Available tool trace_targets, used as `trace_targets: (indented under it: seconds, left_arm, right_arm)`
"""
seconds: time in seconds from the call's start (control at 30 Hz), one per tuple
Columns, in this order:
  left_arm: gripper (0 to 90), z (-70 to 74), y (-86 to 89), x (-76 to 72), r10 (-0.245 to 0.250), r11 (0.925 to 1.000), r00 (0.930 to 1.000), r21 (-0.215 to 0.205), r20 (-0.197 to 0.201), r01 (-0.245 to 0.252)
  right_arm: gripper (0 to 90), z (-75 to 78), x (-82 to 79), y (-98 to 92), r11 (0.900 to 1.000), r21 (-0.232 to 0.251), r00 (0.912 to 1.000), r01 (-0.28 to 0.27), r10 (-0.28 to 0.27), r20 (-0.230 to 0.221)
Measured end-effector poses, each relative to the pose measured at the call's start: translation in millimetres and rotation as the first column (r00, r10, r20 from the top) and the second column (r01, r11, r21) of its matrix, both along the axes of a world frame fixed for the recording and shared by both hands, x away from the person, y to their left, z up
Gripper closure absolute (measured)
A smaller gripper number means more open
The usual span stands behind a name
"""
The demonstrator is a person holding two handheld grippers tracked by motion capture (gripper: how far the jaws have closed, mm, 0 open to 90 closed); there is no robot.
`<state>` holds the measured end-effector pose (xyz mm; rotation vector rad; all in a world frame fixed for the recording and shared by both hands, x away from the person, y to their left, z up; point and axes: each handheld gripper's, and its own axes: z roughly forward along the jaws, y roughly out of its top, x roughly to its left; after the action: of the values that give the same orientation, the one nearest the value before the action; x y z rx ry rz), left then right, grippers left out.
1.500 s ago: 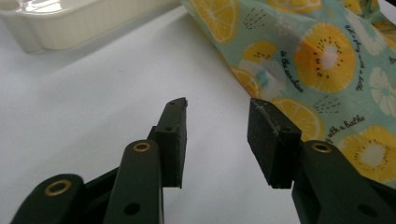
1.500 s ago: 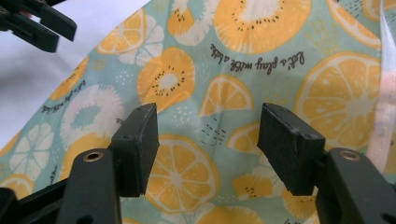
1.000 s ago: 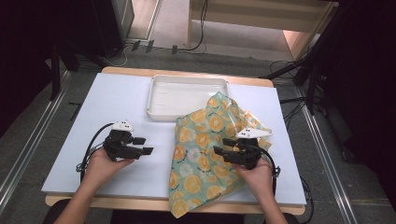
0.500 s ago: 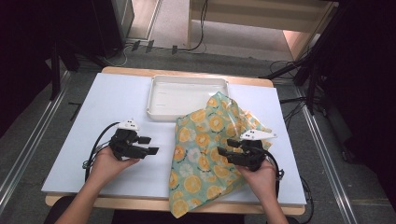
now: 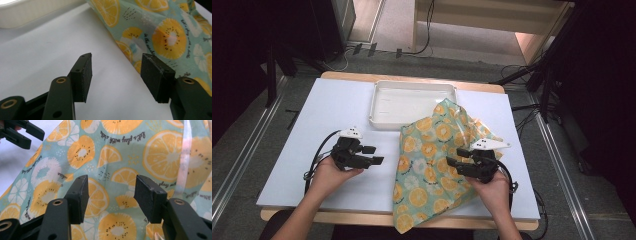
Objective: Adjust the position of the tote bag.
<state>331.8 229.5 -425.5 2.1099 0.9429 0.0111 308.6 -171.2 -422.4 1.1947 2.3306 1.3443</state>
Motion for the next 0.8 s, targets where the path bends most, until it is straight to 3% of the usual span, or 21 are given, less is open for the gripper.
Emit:
trace_targets:
  seconds: [0.13, 0.37, 0.63, 0.8]
  left_arm:
    - [44.9, 5.9, -0.5, -3.1, 0.007, 0.9992, 0.9999, 0.04, 0.014, -0.008]
    - [43.2, 18.2, -12.2, -15.0, -0.009, 0.9998, 0.9999, 0.02, 0.009, 0.009]
    - [43.5, 16.0, -10.0, -8.0, 0.014, 0.9997, 0.9999, 0.022, -0.003, -0.014]
    - [43.5, 12.3, -7.2, -7.1, 0.022, 0.9988, 0.9997, 0.045, -0.008, -0.022]
  right_arm:
    - [45.8, 1.1, 2.6, 2.8, 1.0, -0.003, 0.9999, -0.016, 0.016, 0.003]
    - [45.5, 5.1, 5.4, 6.0, 0.999, 0.0, 0.9993, -0.036, 0.036, 0.003]
    - [45.3, 5.3, 7.0, 5.7, 0.999, -0.007, 0.9991, -0.042, 0.042, -0.003]
    - [44.4, 8.1, 7.6, 2.2, 0.999, -0.012, 0.9994, -0.034, 0.034, -0.005]
